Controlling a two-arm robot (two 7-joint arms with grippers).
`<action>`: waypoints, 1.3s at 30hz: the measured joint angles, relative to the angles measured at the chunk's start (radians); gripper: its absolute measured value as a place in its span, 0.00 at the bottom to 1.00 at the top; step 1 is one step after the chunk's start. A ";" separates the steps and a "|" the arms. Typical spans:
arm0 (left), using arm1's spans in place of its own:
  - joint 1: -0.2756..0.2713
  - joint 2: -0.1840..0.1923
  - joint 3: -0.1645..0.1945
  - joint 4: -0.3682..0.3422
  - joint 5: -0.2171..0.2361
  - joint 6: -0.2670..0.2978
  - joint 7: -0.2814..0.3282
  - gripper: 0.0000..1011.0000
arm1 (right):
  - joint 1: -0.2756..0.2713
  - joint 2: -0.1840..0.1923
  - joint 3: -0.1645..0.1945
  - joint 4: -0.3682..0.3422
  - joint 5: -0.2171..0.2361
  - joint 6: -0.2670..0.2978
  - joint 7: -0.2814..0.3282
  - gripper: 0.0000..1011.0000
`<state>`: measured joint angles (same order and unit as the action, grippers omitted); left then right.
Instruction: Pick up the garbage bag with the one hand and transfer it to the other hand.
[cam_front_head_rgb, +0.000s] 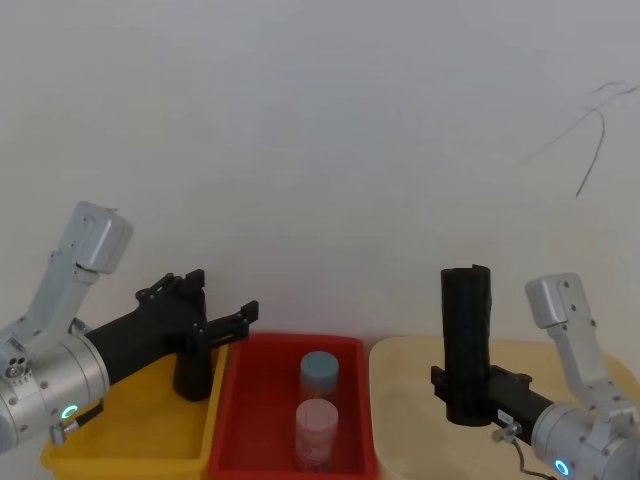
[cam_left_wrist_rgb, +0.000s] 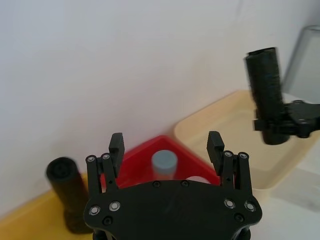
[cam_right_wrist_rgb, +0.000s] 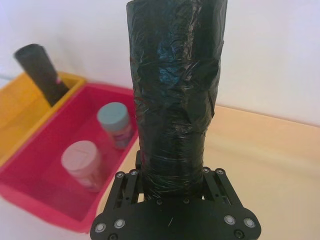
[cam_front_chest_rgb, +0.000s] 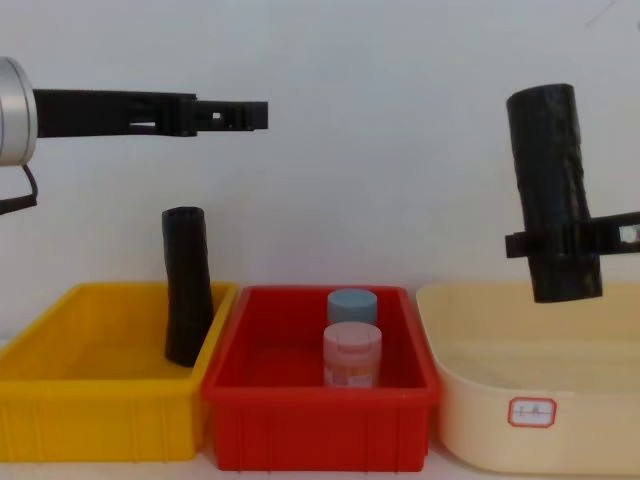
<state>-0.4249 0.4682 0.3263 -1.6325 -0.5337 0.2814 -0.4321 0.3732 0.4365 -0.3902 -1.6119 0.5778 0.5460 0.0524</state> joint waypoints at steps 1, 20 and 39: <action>0.002 -0.004 0.000 -0.001 0.007 0.005 0.020 0.99 | 0.001 -0.005 0.003 0.006 -0.003 0.001 -0.010 0.50; 0.013 -0.028 -0.002 -0.007 0.056 0.039 0.151 0.99 | 0.010 -0.039 0.024 0.047 -0.020 0.004 -0.073 0.91; 0.015 -0.033 -0.002 -0.008 0.066 0.046 0.177 0.99 | 0.012 -0.046 0.028 0.055 -0.025 0.005 -0.086 0.99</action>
<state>-0.4099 0.4355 0.3244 -1.6405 -0.4673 0.3276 -0.2547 0.3849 0.3908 -0.3623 -1.5567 0.5532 0.5508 -0.0340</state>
